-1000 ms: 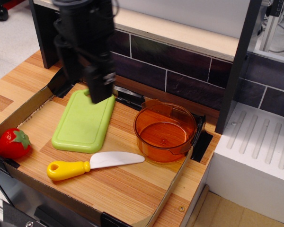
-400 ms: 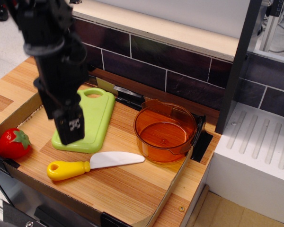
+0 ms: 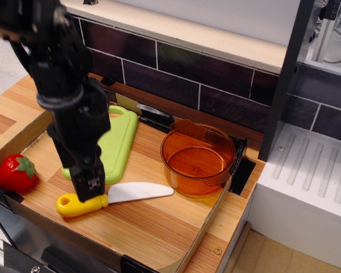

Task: Put knife on cutting board

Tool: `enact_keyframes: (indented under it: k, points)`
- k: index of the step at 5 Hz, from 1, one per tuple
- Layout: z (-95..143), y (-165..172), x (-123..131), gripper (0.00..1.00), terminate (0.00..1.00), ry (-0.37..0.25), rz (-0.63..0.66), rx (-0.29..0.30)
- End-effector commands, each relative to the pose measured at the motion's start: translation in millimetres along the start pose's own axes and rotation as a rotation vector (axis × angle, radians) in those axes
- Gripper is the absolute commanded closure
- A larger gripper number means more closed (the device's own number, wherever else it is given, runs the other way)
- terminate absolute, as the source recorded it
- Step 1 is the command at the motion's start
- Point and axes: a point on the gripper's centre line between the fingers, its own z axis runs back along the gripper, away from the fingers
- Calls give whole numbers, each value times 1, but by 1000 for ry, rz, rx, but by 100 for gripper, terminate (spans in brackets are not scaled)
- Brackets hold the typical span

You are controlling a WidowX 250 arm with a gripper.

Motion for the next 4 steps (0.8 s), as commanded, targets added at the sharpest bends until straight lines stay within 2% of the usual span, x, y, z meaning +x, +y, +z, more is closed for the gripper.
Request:
enact_keyframes:
  k: [1, 3, 4]
  points:
    - [-16, 2, -1, 0, 0, -4, -23, 47]
    - [-36, 0, -6, 0, 0, 22, -25, 70]
    - [-40, -3, -7, 100, 0, 16, -6, 57]
